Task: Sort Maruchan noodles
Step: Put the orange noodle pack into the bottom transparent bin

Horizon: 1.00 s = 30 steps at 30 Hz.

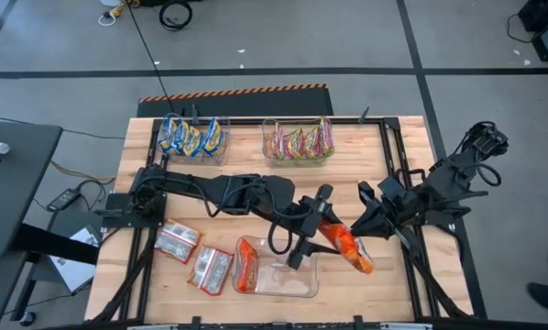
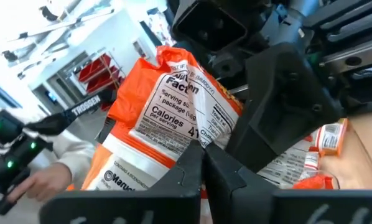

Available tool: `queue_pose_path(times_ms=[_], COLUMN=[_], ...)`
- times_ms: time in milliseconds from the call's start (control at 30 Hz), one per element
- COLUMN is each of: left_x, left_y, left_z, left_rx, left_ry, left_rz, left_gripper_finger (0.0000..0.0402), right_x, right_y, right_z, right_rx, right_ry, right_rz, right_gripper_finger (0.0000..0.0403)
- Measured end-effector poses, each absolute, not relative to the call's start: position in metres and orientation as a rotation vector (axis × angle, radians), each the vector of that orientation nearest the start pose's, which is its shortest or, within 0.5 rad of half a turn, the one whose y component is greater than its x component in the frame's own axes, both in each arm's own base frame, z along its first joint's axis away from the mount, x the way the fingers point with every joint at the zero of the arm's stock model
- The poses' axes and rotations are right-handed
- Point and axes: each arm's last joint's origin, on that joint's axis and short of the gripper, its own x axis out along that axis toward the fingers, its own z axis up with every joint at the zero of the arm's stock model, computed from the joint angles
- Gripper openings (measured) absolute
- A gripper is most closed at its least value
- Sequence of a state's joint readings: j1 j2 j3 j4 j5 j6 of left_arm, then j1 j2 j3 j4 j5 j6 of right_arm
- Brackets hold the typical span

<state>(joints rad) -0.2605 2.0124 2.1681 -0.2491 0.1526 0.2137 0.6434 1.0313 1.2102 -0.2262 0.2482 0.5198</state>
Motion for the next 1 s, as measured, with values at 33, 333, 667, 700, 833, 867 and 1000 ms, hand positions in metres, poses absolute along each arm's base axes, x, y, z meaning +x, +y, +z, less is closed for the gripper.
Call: queue_pose_path(times_ms=[33, 333, 667, 700, 833, 867, 1000], left_x=[0.444, 0.432, 0.393, 0.39, 0.384, 0.383, 0.379], left_y=[-0.122, -0.101, -0.085, -0.083, -0.088, -0.091, -0.1], left_z=[0.431, 0.431, 0.431, 0.426, 0.402, 0.398, 0.376], left_rx=[0.208, 0.138, -0.215, -0.276, -0.483, -0.529, -0.734], left_ry=[0.053, 0.231, 0.531, 0.578, 0.731, 0.754, 0.84], left_rz=[-0.415, -0.287, 0.101, 0.162, 0.361, 0.406, 0.593], left_gripper_finger=[0.0214, 0.0131, 0.0139, 0.0137, 0.0136, 0.0136, 0.0136], right_x=[0.173, 0.165, 0.122, 0.12, 0.116, 0.115, 0.114], right_y=[0.12, 0.11, 0.075, 0.072, 0.064, 0.063, 0.061], right_z=[0.429, 0.44, 0.453, 0.45, 0.438, 0.435, 0.424], right_rx=[0.501, 0.431, 0.26, 0.241, 0.189, 0.17, 0.073], right_ry=[0.139, 0.02, -0.05, -0.026, 0.063, 0.079, 0.172], right_rz=[0.365, 0.28, 0.186, 0.148, -0.057, -0.093, -0.14], right_gripper_finger=[0.0019, 0.0097, 0.014, 0.0139, 0.0138, 0.0138, 0.0138])
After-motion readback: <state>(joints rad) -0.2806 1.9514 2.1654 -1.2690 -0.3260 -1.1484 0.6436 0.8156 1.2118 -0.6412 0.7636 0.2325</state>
